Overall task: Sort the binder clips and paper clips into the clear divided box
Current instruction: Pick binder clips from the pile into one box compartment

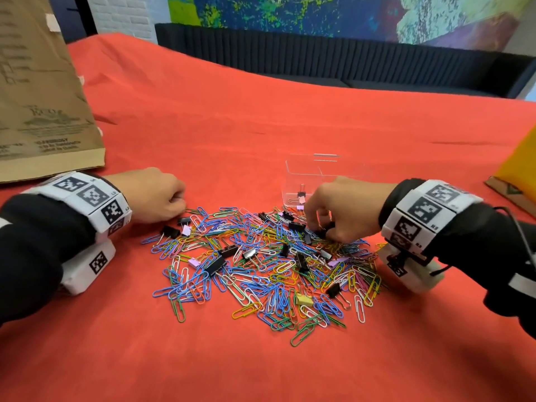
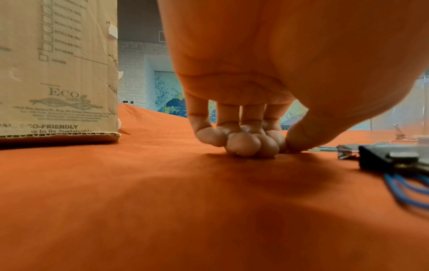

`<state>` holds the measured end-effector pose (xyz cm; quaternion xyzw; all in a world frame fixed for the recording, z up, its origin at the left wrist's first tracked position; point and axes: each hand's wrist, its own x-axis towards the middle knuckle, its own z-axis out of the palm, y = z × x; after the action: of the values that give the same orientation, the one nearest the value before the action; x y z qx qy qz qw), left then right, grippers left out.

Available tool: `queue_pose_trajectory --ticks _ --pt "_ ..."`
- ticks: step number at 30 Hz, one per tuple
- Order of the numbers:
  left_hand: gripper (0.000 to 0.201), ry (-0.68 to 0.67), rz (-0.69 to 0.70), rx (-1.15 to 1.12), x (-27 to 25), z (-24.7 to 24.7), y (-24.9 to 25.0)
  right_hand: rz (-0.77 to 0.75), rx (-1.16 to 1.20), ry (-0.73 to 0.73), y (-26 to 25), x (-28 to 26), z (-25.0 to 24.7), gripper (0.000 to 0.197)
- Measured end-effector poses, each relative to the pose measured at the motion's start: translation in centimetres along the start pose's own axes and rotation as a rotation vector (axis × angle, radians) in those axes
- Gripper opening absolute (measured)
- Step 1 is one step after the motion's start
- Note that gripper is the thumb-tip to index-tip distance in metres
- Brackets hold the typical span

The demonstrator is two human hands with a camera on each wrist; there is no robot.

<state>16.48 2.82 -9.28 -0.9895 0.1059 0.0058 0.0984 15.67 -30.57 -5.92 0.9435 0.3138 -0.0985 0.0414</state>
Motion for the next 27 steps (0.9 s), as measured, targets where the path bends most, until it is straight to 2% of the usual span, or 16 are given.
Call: queue_pose_trajectory --ticks 4,8,13,16,23,27 --pt "0.025 0.0 0.001 -0.002 0.0 0.1 -0.1 0.001 0.011 -0.009 0.4 -0.4 -1.1 0.019" --pt "0.025 0.005 0.008 0.009 0.0 0.2 0.0 0.039 0.149 0.041 1.4 -1.6 -3.6 0.024" --pt "0.025 0.004 0.007 0.024 0.0 0.1 0.2 0.051 0.266 0.22 2.3 -1.3 -7.1 0.026" --pt "0.025 -0.008 -0.007 0.016 0.0 0.1 0.1 0.052 0.22 0.291 1.9 0.7 -8.0 0.023" --pt "0.025 -0.003 -0.003 0.014 0.1 0.1 0.0 0.109 0.027 0.267 0.4 4.6 -7.3 0.022" --pt "0.025 -0.006 0.0 0.002 0.1 0.2 -0.1 0.091 0.013 0.372 0.5 4.8 -7.0 0.022"
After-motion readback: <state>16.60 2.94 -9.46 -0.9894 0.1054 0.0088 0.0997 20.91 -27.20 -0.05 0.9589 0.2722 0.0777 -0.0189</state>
